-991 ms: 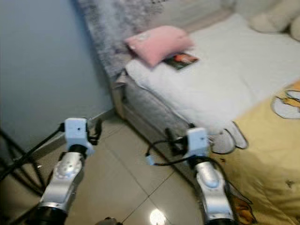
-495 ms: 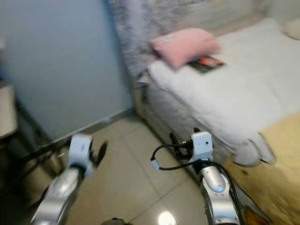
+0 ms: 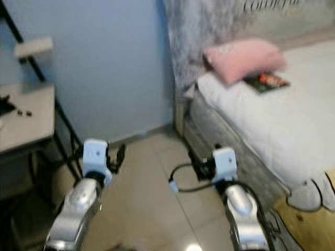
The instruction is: Clean up the room
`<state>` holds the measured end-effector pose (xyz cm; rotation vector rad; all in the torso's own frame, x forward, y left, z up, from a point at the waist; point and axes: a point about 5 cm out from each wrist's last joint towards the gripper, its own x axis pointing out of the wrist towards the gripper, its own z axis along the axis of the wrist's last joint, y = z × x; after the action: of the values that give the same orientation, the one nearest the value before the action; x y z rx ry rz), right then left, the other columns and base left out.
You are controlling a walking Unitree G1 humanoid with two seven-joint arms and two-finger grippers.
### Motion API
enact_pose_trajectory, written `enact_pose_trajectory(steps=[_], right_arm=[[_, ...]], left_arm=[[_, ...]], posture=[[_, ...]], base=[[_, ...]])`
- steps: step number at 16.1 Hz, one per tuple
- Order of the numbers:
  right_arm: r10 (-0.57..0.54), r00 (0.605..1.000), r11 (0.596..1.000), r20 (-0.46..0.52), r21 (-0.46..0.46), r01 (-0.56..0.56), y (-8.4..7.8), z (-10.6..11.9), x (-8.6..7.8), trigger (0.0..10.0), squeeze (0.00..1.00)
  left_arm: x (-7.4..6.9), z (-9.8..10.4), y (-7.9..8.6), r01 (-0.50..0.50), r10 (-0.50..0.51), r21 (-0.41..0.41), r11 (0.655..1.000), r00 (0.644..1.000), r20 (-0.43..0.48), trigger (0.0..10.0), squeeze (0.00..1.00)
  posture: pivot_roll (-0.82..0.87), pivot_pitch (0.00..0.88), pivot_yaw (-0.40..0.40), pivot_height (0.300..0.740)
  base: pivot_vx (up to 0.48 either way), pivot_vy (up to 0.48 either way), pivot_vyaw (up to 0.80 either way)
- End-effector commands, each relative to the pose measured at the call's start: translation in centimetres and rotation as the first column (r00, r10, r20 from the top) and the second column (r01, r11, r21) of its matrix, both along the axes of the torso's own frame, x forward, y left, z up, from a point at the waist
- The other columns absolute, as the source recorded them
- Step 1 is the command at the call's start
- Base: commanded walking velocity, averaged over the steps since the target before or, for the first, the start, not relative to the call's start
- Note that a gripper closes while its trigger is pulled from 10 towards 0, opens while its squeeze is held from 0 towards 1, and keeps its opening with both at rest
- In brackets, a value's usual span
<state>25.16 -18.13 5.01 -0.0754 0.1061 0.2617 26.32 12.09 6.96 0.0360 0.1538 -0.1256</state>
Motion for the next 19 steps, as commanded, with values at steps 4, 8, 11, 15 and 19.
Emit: enact_pose_trajectory(steps=[4, 8, 11, 15, 19], right_arm=[[0.025, 1.0, 1.0, 0.005, 0.015, -0.025, 0.6, 0.1, 0.4, 10.0, 0.0], [0.038, 0.999, 0.999, 0.004, 0.017, -0.038, 1.0, 0.1, 0.6, 10.0, 0.0], [0.03, 0.999, 0.999, -0.017, 0.034, -0.03, 0.9, -0.1, 0.6, 10.0, 0.0], [0.028, 0.999, 0.999, -0.018, 0.023, -0.028, 1.1, -0.2, 0.0, 10.0, 0.0], [0.013, 1.0, 1.0, -0.017, 0.023, -0.013, 1.0, -0.4, 0.1, 10.0, 0.0]], left_arm=[[0.1, -1.1, 1.5, -0.096, 0.099, 0.057, 0.994, 0.994, -0.043, 10.0, 0.0], [0.9, -1.0, 0.9, -0.106, 0.108, 0.055, 0.993, 0.993, -0.037, 10.0, 0.0], [1.0, -1.1, 1.2, -0.124, 0.127, 0.061, 0.99, 0.991, -0.053, 10.0, 0.0], [0.8, -0.7, 1.7, -0.082, 0.083, 0.134, 0.988, 0.997, -0.005, 10.0, 0.0], [1.0, 0.2, 2.0, -0.113, 0.111, 0.075, 0.991, 0.994, 0.025, 10.0, 0.0]], posture=[[-0.13, 0.0, 0.047, 0.723], [-0.13, 0.0, 0.042, 0.723], [-0.14, 0.0, 0.05, 0.723], [-0.14, 0.0, 0.057, 0.723], [-0.14, 0.0, 0.061, 0.723]], base=[[0.0, 0.0, 0.58], [0.0, 0.0, 0.59], [0.0, 0.0, 0.4], [0.0, 0.0, 0.0], [0.344, 0.223, 0.0]])
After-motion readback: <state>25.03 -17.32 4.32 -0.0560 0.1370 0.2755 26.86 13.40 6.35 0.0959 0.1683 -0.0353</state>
